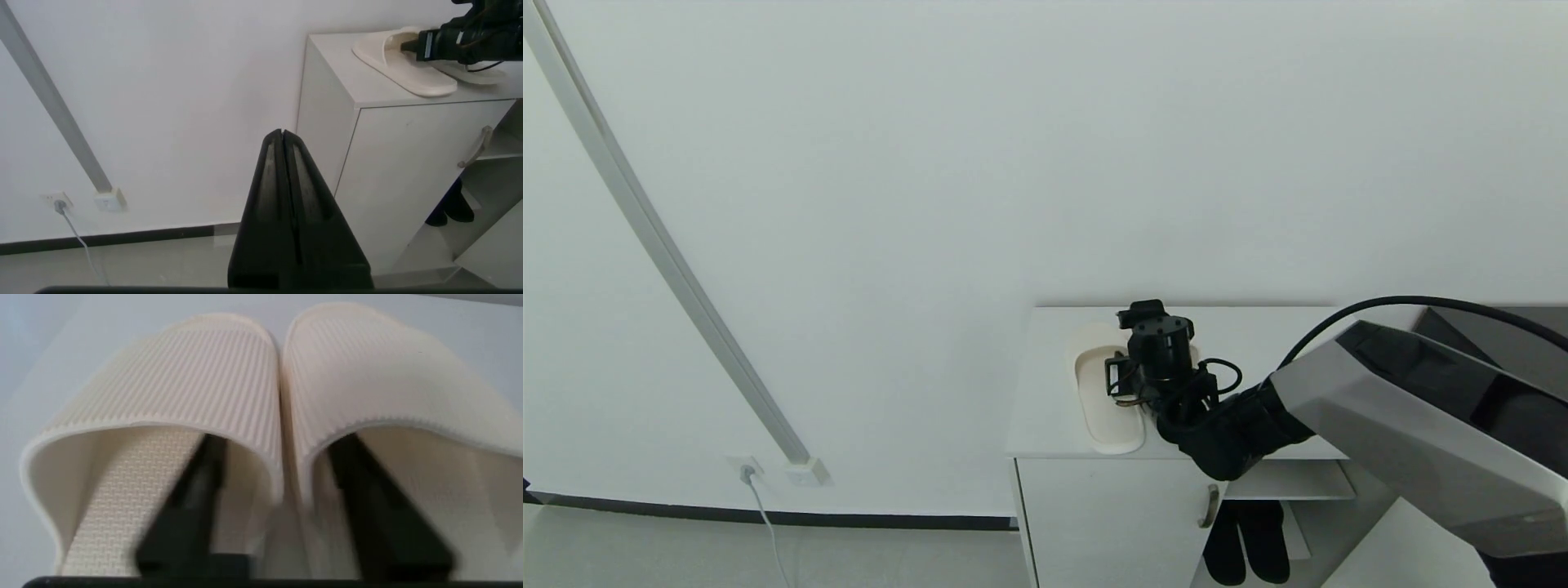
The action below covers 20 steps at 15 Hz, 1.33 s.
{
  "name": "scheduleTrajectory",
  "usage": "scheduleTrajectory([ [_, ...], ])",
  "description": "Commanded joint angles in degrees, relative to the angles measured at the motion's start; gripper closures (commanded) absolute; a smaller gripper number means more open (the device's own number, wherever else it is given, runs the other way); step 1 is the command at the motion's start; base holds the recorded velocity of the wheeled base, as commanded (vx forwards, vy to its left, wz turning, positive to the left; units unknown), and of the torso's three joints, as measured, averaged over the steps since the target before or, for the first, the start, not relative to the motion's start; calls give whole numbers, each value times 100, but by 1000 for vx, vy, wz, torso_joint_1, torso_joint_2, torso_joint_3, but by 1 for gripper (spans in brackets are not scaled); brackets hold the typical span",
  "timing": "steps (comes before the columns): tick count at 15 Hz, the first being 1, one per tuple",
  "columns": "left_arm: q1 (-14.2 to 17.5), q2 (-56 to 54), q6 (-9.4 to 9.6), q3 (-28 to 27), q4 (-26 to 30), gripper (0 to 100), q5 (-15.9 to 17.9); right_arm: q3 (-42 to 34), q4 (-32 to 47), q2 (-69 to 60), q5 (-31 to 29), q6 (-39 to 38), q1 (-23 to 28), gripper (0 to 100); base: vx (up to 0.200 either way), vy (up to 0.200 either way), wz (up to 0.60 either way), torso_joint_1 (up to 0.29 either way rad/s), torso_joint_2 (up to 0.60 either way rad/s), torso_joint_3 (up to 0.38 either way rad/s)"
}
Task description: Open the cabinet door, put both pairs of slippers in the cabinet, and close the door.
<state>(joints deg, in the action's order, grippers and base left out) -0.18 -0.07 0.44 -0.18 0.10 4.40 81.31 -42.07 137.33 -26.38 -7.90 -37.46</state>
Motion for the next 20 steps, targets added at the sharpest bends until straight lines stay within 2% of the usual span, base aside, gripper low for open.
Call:
scheduleTrajectory([
  [1,1,7,0,1,-1,100,-1,8,-3,31,1,-1,2,100,0,0,0,0,0,0],
  [5,1,7,0,1,-1,100,-1,-10,-29,13,1,-1,-7,100,0,0,0,0,0,0],
  [7,1,7,0,1,-1,100,-1,-256,-100,-347,-7,8,-7,100,0,0,0,0,0,0],
  [10,1,7,9,1,-1,100,-1,-1205,-91,-1490,335,43,-33,100,0,0,0,0,0,0],
  [14,9,7,9,1,-1,100,-1,-3007,-170,-2887,1003,-1,-244,100,0,0,0,0,0,0],
  [17,1,7,9,1,-1,100,-1,-4167,-706,-3485,1091,-1,-613,100,0,0,0,0,0,0],
  [20,1,7,0,1,-1,100,-1,-4765,-856,-3924,1249,8,-851,100,0,0,0,0,0,0],
])
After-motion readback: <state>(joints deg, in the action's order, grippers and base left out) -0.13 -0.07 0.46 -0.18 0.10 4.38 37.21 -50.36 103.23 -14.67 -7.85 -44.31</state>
